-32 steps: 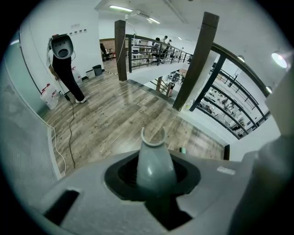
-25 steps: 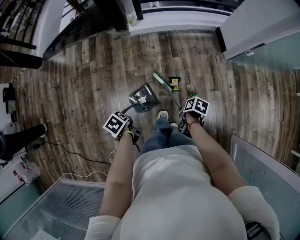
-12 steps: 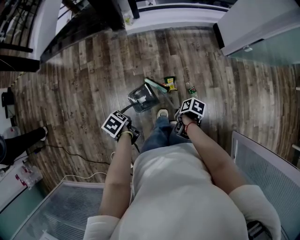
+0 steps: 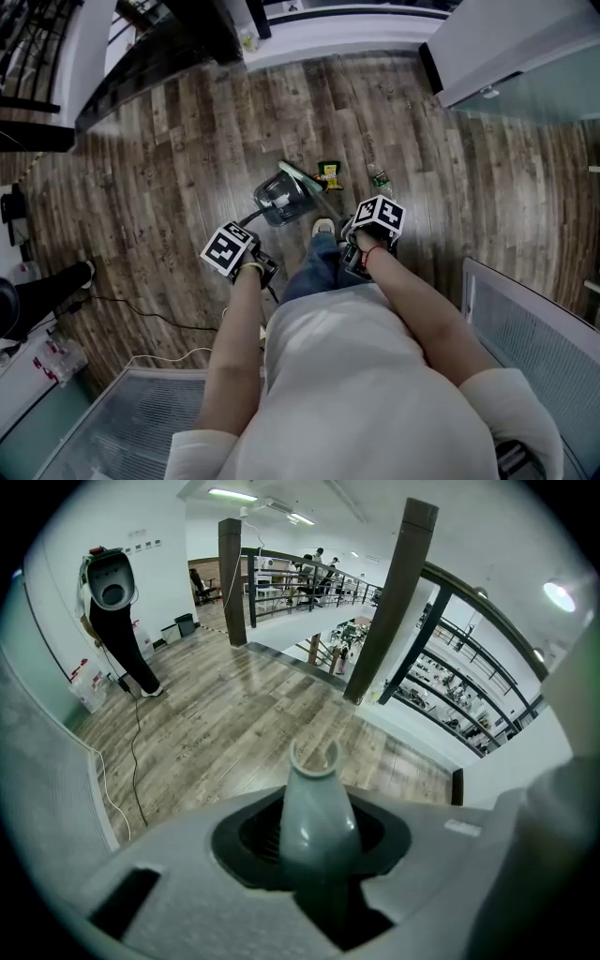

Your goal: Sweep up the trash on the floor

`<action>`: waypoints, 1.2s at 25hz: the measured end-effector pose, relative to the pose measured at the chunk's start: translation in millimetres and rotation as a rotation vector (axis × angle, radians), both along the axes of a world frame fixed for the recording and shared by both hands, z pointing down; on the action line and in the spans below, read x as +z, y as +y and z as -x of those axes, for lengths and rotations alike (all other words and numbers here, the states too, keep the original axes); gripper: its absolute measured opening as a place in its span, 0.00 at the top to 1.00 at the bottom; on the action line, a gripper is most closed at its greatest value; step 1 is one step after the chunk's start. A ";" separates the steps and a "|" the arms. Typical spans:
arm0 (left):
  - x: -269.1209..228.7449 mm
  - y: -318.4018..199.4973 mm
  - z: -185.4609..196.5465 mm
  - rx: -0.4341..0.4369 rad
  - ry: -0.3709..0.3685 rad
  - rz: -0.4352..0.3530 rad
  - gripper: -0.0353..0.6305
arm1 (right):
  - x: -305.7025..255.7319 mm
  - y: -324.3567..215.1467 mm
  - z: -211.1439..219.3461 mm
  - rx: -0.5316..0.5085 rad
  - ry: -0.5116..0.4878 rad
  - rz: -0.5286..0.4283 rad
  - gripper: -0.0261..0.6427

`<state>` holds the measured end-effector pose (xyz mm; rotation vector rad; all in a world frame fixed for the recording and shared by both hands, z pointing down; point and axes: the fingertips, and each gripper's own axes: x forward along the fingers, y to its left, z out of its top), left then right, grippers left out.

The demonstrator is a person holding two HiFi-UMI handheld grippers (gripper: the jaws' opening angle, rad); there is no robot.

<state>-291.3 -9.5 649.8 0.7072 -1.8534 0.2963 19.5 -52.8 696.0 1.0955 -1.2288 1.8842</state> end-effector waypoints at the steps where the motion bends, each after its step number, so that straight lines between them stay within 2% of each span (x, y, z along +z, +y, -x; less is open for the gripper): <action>1: 0.2 -0.9 0.8 -0.001 0.000 0.000 0.79 | -0.4 0.5 0.9 0.001 -0.002 0.001 0.81; 8: -0.7 -4.5 -2.1 -0.003 -0.008 0.003 0.79 | -8.4 7.8 12.8 -0.007 -0.007 0.010 0.81; 12: -0.3 -6.7 -3.0 -0.003 -0.007 0.002 0.78 | -11.6 16.2 21.0 0.034 -0.037 0.042 0.81; 23: 0.4 -8.7 -5.2 -0.001 -0.012 -0.004 0.77 | -28.7 32.9 34.2 0.044 -0.119 0.106 0.81; 30: 0.3 -6.3 -2.5 0.003 -0.008 -0.010 0.77 | -47.3 39.9 28.6 -0.026 -0.141 0.081 0.81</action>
